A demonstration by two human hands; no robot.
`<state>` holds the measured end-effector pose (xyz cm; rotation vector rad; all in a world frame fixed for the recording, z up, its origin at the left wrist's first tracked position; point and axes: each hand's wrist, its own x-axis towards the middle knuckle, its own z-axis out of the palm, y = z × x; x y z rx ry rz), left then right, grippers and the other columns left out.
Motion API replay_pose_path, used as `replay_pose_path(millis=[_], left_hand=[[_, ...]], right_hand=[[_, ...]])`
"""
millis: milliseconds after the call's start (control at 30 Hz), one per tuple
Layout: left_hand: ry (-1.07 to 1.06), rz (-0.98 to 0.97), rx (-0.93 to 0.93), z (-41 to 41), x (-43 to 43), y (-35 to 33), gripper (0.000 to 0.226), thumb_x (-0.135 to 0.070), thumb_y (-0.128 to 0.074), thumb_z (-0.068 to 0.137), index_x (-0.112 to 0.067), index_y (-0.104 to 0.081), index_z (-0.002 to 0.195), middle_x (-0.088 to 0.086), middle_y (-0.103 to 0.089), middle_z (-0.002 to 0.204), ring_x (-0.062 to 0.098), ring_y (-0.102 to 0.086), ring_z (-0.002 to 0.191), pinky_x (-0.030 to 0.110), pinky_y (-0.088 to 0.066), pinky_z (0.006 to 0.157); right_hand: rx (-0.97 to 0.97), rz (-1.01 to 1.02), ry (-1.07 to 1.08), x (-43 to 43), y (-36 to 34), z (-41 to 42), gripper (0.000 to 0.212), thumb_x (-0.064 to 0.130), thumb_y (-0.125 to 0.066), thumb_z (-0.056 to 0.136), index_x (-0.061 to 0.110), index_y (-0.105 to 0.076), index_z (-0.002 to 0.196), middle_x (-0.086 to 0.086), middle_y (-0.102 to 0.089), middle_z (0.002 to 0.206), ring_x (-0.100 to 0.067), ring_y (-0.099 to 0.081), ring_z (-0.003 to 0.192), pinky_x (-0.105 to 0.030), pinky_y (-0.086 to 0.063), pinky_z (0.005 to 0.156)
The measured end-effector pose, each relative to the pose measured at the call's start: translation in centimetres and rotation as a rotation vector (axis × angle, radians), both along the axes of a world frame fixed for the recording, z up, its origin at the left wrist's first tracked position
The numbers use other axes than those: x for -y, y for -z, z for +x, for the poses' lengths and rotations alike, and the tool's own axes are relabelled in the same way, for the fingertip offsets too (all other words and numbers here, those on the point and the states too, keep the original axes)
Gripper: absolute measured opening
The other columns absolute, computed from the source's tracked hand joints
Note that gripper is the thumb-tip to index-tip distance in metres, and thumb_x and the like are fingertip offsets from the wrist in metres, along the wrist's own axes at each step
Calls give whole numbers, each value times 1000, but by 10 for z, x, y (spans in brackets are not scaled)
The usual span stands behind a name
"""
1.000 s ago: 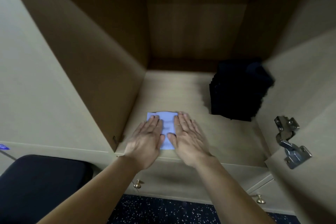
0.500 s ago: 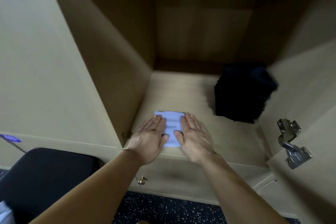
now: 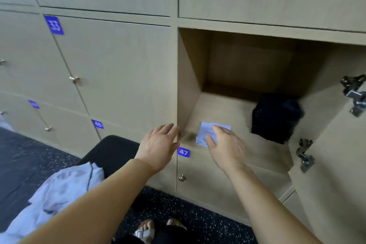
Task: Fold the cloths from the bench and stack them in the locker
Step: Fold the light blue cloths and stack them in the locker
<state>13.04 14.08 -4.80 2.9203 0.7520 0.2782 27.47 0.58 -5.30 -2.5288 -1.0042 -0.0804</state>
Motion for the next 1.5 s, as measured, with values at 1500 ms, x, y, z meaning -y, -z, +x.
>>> replay_pose_path(millis=[1500], left_hand=[[-718,-301,60,-305,-138,151,68,-58,-19,82,-14,-68,99,2,-67,98,28,-59,98,36,-44,82]], right_hand=[[-139,-244,-524,-205,135,-266,26,38,-46,99,15,-57,95,-2,-55,112,-19,-48,104,-26,-37,78]])
